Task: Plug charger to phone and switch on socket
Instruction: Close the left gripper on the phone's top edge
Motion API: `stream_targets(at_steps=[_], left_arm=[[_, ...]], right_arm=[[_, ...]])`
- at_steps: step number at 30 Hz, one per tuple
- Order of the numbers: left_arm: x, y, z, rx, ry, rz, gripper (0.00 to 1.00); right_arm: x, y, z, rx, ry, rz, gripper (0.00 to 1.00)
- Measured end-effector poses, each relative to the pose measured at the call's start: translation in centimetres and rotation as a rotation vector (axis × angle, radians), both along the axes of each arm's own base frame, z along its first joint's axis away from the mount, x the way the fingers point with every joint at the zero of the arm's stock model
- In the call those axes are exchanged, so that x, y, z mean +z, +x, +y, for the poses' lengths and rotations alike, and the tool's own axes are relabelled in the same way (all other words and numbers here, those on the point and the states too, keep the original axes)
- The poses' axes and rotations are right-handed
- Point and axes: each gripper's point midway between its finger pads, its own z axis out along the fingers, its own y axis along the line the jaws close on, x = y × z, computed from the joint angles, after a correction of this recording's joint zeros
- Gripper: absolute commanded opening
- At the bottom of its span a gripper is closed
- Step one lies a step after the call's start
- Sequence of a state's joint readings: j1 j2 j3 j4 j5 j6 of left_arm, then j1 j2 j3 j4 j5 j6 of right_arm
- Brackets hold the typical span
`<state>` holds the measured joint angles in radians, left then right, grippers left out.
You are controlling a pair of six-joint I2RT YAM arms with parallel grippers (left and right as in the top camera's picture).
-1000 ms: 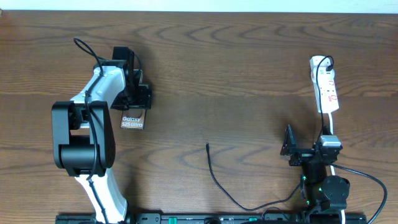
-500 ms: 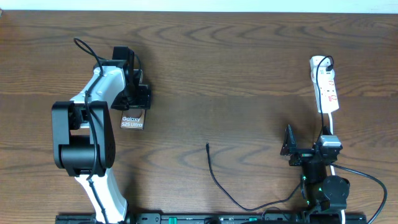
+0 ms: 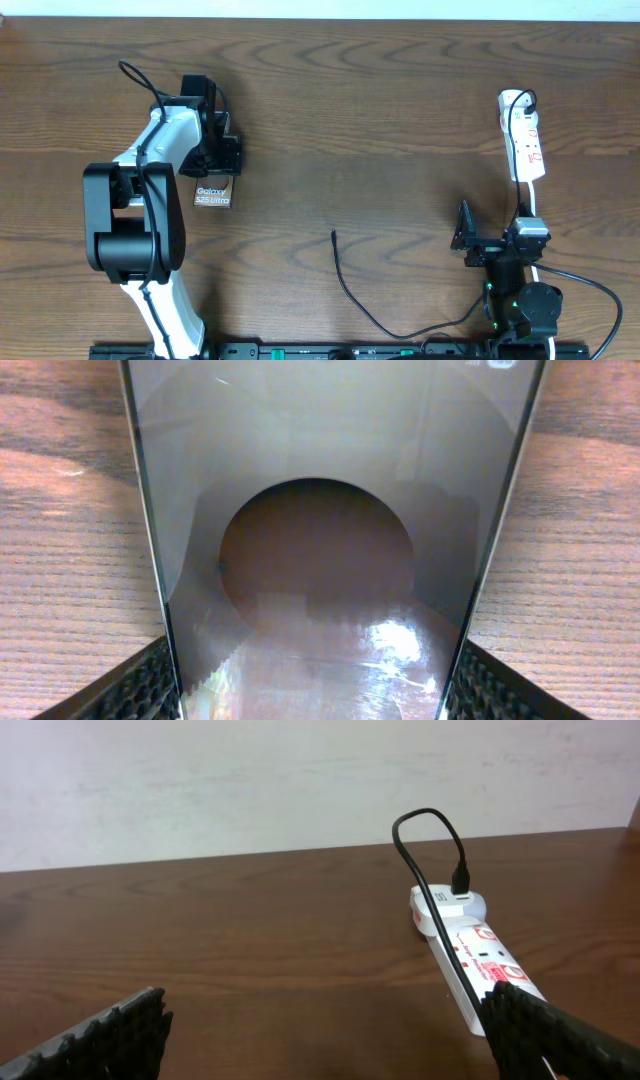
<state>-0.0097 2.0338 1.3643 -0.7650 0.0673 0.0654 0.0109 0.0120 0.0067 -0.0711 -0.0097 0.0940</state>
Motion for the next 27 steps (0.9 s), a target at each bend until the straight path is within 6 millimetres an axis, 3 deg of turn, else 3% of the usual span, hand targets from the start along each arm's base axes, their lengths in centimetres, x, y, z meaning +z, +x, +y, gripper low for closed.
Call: stream_targets(at_steps=[17,25,27], left_arm=[[0.00,0.00,-0.01,0.001,0.000,0.000,0.63],[0.00,0.00,-0.01,0.001,0.000,0.000,0.51],[0.00,0.01,-0.01,0.001,0.000,0.000,0.42]], right_arm=[[0.01,0.00,0.00,0.000,0.000,0.000,0.99],[0.01,0.00,0.00,0.000,0.000,0.000,0.99],[0.01,0.00,0.00,0.000,0.000,0.000,0.99]])
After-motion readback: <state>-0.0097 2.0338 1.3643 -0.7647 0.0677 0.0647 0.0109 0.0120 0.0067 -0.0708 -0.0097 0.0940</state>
